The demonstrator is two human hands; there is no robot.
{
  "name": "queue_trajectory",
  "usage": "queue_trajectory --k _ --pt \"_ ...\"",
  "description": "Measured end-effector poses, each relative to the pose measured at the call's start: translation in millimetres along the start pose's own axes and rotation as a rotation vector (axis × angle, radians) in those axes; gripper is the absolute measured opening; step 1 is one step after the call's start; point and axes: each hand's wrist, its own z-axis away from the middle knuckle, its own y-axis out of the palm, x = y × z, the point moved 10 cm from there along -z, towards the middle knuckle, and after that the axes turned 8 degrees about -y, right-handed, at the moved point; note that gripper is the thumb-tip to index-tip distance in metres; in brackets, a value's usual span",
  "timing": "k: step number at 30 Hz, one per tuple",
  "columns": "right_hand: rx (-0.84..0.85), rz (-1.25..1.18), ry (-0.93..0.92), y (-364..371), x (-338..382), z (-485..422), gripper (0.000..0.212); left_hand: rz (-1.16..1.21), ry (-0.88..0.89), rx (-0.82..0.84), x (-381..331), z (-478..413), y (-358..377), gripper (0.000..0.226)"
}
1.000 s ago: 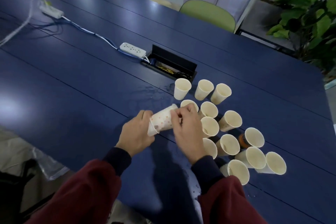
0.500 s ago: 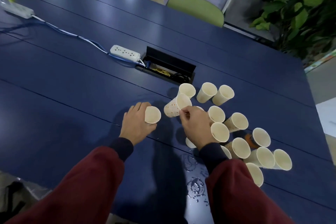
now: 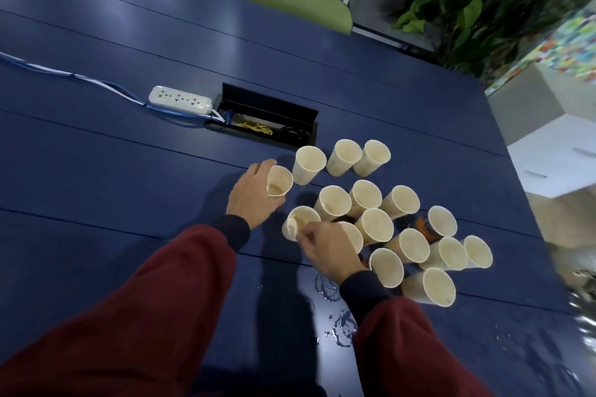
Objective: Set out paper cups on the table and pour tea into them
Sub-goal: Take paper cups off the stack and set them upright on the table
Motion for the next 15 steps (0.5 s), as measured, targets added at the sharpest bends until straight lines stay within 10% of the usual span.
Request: queue_trajectory --k 5,15 --pt "-0.170 -0.108 -0.012 -23 -3 11 0.019 0.003 -0.006 0.087 -11 -6 15 0.092" --pt "-0.482 -0.166 -0.031 -73 -21 26 0.011 0.111 0.115 -0.251 -58 18 -22 0.038"
